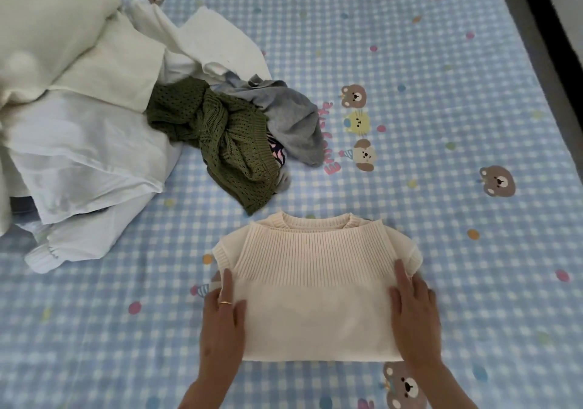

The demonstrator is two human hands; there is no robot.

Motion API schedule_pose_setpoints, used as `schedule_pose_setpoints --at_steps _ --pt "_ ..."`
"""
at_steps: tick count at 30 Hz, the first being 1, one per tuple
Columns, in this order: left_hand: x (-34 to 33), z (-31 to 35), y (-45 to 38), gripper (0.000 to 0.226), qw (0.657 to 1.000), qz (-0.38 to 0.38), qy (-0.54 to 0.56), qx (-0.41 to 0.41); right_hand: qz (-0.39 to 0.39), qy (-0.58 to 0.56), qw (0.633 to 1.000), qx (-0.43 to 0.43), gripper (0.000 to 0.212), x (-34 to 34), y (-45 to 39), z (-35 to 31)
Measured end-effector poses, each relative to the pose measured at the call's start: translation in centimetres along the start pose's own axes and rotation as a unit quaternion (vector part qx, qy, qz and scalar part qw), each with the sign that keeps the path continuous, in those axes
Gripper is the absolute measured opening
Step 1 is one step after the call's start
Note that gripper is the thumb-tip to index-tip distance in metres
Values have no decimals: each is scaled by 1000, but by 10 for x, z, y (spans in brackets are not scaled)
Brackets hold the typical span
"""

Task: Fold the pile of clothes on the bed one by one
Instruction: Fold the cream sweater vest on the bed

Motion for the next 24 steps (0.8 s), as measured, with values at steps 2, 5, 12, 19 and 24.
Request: schedule_pose_setpoints --at_steps 2,5,12,19,24 --pt "1 11 0 60 1000 -11 -17 -21 1 -4 1000 -7 58 8 -5 -2" --pt "3 20 7 54 998 -37 -57 -9 -10 18 1000 10 57 24 -9 5" --pt "-33 87 84 54 994 -101 -38 -29 -10 84 996 -23 55 102 -4 92" --pt "-123 179 195 60 986 -142 -48 -70 -11 143 988 -51 64 173 -13 244" --pt "-159 194 219 55 976 -23 -125 -179 31 169 984 44 56 152 -22 288"
Point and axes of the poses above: each hand's wrist, its own y-axis away from the middle knuckle, its own x-axis out of the back of the hand, z = x × y, the point moved 1 cm from there along -y, towards the middle knuckle, and after that the axes turned 12 degrees about z, right-handed, at the moved point
